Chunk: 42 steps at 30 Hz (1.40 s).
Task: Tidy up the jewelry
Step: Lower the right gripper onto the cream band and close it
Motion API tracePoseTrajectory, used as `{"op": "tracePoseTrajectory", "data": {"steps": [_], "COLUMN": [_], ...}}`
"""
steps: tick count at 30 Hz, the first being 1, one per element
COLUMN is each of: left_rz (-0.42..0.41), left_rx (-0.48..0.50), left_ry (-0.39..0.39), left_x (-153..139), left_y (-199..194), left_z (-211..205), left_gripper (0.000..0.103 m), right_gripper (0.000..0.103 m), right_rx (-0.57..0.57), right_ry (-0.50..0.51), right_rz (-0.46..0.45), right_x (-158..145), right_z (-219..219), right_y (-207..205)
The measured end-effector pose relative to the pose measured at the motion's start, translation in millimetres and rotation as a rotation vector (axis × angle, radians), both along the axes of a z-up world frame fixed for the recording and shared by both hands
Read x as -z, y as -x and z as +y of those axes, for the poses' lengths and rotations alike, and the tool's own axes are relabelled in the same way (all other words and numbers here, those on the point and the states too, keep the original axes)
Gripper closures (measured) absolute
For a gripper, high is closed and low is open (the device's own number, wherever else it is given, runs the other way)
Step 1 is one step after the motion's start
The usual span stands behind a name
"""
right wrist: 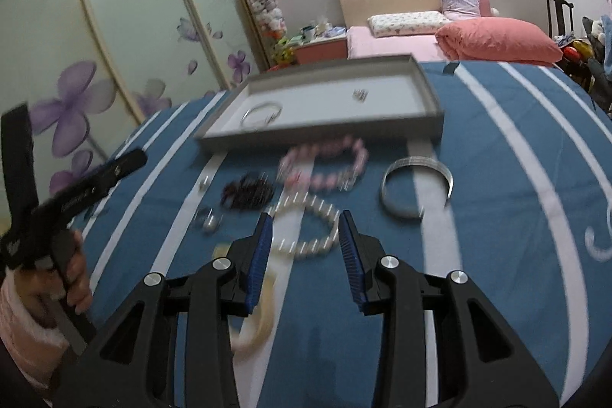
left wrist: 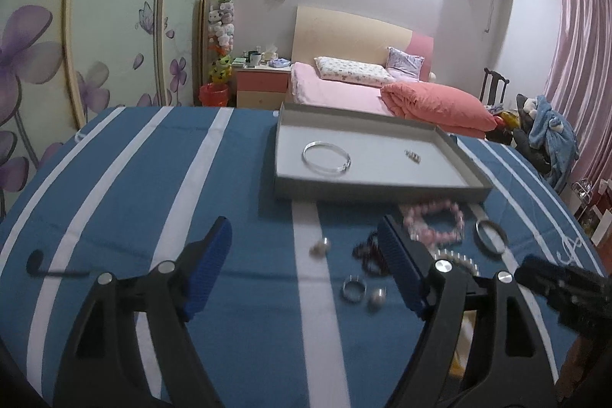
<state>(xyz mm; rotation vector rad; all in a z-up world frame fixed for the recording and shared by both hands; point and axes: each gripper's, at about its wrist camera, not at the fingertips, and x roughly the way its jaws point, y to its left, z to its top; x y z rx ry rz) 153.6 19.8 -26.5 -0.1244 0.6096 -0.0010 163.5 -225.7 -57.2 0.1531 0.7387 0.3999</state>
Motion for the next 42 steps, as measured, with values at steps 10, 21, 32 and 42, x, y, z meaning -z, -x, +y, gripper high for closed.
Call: {"op": "tracePoseTrajectory", "data": {"steps": [10, 21, 32, 42], "left_rz": [0.017, 0.053, 0.122, 0.214], "left_rx": [-0.015, -0.026, 0.028, 0.094], "left_ry": [-0.006, -0.022, -0.049, -0.107], "left_x": [10.4, 21.2, 35.5, 50.2], "left_y": [28.5, 30.3, 12.4, -9.9], "left_z": [4.1, 11.5, -5.9, -27.4], "left_gripper": [0.026, 0.024, 0.024, 0.024], "right_gripper": [0.044, 0.033, 0.066, 0.066], "right_rx": [-0.042, -0.03, 0.101, 0.324], "right_ry": [0.006, 0.093, 0.121, 0.122], "right_rz": [0.028, 0.056, 0.062, 0.11], "right_x": [24.5, 35.6, 34.1, 34.0], "right_z": [31.7, 59.2, 9.9, -68.3], "right_y": [39.9, 28.3, 22.3, -1.7]}}
